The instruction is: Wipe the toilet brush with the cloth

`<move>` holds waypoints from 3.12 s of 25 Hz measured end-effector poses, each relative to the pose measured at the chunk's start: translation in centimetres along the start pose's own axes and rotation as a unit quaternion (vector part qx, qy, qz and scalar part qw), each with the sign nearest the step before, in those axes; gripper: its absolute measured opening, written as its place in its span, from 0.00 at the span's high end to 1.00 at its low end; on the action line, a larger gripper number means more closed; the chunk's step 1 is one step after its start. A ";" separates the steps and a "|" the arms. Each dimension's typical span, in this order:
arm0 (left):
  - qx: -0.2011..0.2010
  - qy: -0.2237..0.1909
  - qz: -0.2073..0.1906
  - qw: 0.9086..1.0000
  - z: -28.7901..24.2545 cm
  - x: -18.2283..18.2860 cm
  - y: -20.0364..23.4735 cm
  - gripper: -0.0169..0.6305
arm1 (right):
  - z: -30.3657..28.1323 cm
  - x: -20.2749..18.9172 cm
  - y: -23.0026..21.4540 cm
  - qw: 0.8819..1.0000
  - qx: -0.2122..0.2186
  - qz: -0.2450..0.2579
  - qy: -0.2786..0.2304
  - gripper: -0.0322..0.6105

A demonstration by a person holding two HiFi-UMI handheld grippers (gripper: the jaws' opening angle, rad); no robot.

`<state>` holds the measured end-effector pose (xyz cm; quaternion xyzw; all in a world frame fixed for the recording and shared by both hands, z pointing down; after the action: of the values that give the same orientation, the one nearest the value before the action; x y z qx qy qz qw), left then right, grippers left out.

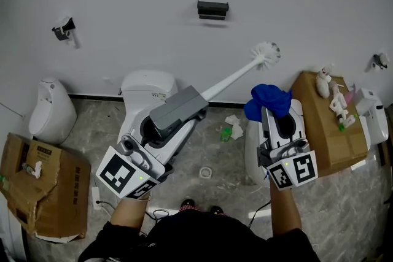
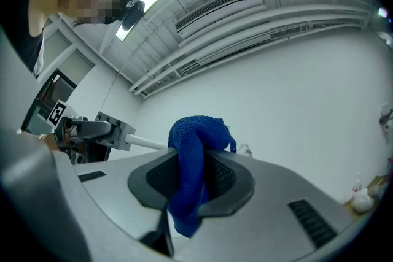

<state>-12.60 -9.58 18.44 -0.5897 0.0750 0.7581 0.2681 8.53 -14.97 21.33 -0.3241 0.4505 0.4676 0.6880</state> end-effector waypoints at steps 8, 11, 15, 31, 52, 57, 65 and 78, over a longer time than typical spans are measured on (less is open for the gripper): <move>-0.001 0.012 0.006 1.000 -0.7 -1.6 0.9 0.70 | -0.1 -0.8 0.2 1.000 0.004 0.003 0.010 0.82; -0.001 0.014 0.009 1.000 -1.1 -2.1 1.2 0.70 | -0.1 -1.0 -0.2 1.000 0.003 0.005 0.014 0.82; 0.005 0.025 -0.002 1.000 -1.6 -2.6 1.8 0.70 | 0.0 -1.2 -0.5 1.000 0.004 0.011 0.017 0.82; -0.002 0.053 -0.003 0.999 -3.8 -5.4 2.9 0.70 | 0.7 -2.4 -0.7 0.999 0.007 0.022 0.031 0.82; -0.005 0.073 0.029 0.997 -4.2 -8.8 3.5 0.70 | 1.9 -4.1 0.1 0.998 0.008 0.033 0.060 0.82; -0.001 0.080 0.028 0.996 -4.1 -9.5 3.2 0.70 | 2.2 -4.6 -0.1 0.997 0.005 0.032 0.066 0.82; -0.004 0.084 0.032 0.996 -3.5 -9.9 2.1 0.70 | 3.1 -5.5 0.0 0.997 0.002 0.033 0.076 0.82; -0.008 0.087 0.032 0.996 -3.5 -10.0 1.6 0.70 | 3.0 -5.7 0.1 0.996 0.006 0.030 0.083 0.82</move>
<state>-8.84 -15.62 26.43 -0.6527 0.1104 0.7128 0.2317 8.47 -14.31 27.80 -0.3441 0.5181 0.4571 0.6358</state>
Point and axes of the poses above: the fingertips, and each gripper's own axes: z backward along the fingers, y to its left, x out of its top, the point moved 3 cm from there along z, backward along the fingers, and after that the axes turned 15 degrees about -x, right-handed, at the moved point
